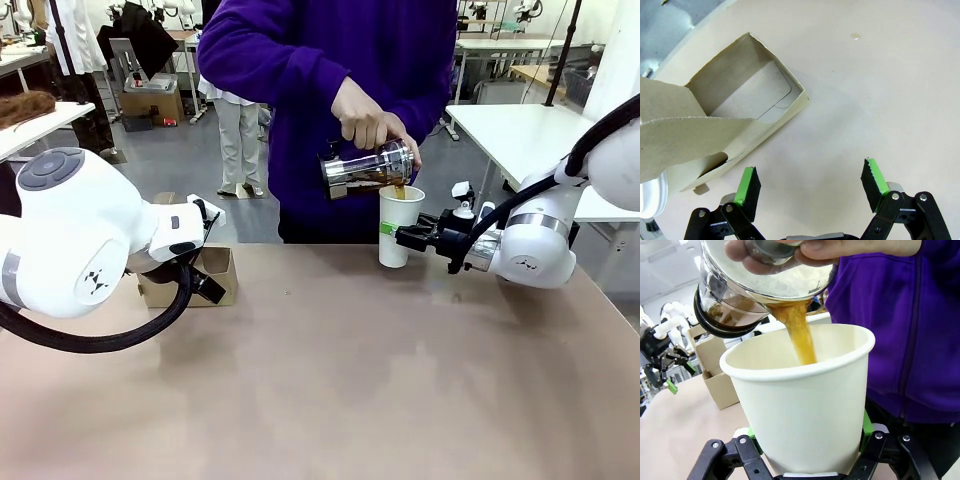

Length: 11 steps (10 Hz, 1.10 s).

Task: Pour a drink into a cup and package it in a carrier.
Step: When a person places the Paper Cup Lid on the 600 ml Paper Cup , lift the 600 ml Paper Cup.

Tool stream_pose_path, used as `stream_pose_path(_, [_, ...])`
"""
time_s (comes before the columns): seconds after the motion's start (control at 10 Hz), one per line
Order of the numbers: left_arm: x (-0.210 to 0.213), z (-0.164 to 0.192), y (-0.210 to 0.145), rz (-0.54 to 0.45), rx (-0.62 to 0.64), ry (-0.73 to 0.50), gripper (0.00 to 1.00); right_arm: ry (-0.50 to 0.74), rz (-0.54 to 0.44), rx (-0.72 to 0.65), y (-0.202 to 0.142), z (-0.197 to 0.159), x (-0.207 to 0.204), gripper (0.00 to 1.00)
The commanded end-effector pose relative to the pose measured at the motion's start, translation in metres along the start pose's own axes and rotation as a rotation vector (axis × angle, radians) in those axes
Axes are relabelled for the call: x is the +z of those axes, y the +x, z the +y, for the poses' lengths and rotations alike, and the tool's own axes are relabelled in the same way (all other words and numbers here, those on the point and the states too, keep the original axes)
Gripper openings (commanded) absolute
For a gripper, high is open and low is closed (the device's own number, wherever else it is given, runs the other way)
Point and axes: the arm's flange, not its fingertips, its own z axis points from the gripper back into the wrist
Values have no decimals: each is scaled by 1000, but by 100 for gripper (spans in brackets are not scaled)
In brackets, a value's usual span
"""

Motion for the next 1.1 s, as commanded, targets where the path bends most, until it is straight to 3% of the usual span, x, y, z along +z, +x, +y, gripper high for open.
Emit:
stream_pose_path(0.0, [0, 0, 0, -1, 1, -2, 100, -5, -9, 4, 4, 3, -1, 80])
stream_pose_path(1.0, [0, 0, 0, -1, 1, -2, 100, -5, -9, 4, 4, 3, -1, 80])
